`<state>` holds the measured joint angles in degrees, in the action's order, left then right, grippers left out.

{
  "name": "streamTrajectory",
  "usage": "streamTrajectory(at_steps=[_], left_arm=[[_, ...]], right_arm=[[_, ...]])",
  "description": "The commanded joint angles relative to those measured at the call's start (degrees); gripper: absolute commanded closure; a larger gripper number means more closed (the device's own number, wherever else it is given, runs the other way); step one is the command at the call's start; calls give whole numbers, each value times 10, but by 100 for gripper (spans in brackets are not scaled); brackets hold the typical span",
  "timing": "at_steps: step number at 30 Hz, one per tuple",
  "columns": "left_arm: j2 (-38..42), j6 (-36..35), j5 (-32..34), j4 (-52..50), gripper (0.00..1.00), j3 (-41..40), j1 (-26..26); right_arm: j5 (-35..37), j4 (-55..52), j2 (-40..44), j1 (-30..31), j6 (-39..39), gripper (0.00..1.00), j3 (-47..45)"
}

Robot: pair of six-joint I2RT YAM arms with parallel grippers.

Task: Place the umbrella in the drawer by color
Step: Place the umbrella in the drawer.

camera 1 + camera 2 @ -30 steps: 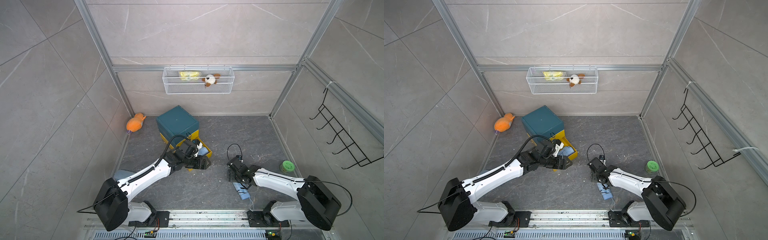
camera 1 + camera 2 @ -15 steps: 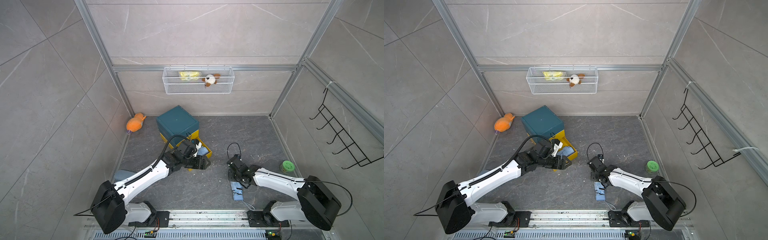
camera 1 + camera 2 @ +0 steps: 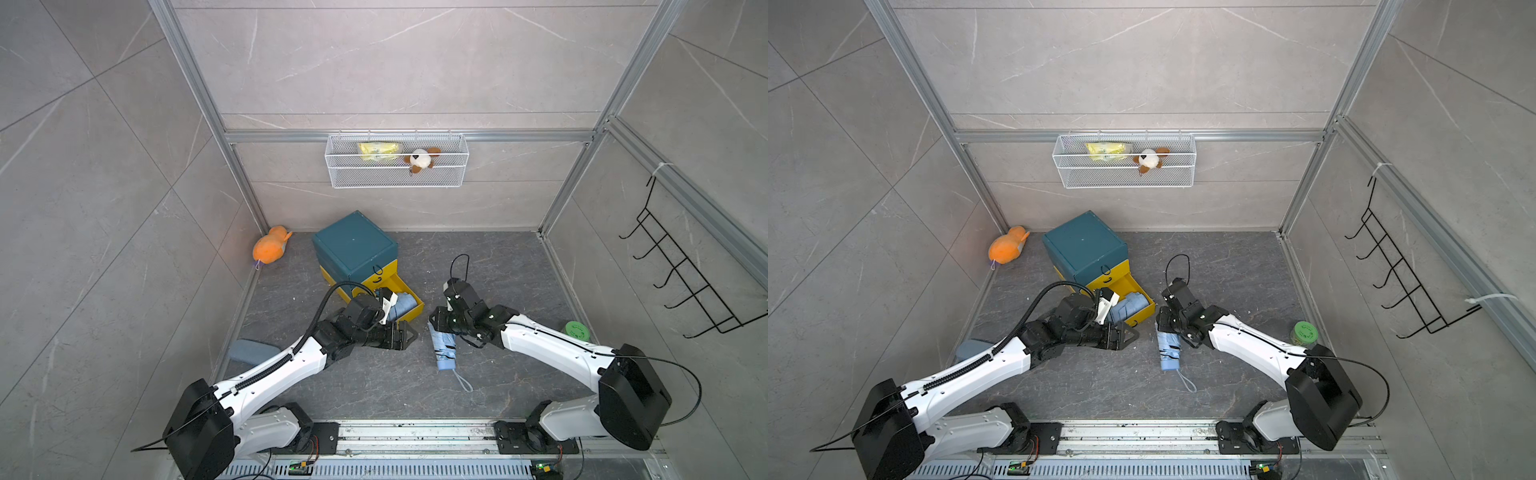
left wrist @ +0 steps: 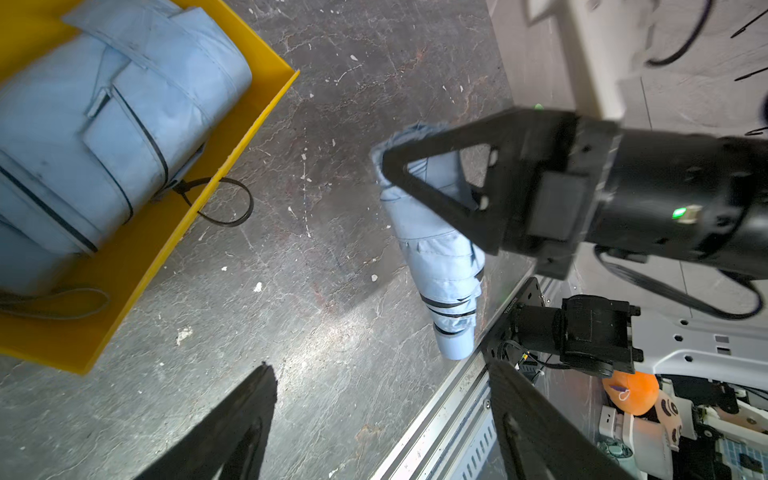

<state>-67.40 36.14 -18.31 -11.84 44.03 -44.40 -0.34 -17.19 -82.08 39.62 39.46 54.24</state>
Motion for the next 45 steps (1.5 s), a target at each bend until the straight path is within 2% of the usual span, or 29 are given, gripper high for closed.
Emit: streamTrajectory(at_steps=[1, 10, 21, 25, 27, 32, 36, 38, 41, 45], left_arm=[[-9, 20, 6, 72, 16, 2, -7], [-27, 32, 30, 123, 13, 5, -27], [-67, 36, 61, 163, 13, 12, -28], [-93, 36, 61, 168, 16, 24, -29], [-97, 38, 62, 171, 23, 25, -29], [-90, 38, 63, 171, 52, 22, -28], [-78, 37, 60, 171, 67, 20, -28], [-76, 35, 58, 171, 71, 20, -28], [-69, 29, 50, 166, 76, 21, -28], [-44, 8, 38, 129, 75, 30, -27]], right_arm=[[-47, 38, -19, 2, 18, 71, 51], [-67, 69, -46, 11, 43, 71, 110], [-78, 91, -53, 20, 62, 71, 111], [-81, 96, -50, 21, 68, 71, 109], [-81, 97, -49, 21, 69, 71, 107], [-81, 100, -40, 21, 71, 71, 101], [-78, 112, -29, 20, 78, 68, 90], [-81, 114, -27, 20, 79, 62, 89], [-79, 112, -17, 19, 80, 45, 82], [-71, 107, 28, 4, 66, 31, 60]])
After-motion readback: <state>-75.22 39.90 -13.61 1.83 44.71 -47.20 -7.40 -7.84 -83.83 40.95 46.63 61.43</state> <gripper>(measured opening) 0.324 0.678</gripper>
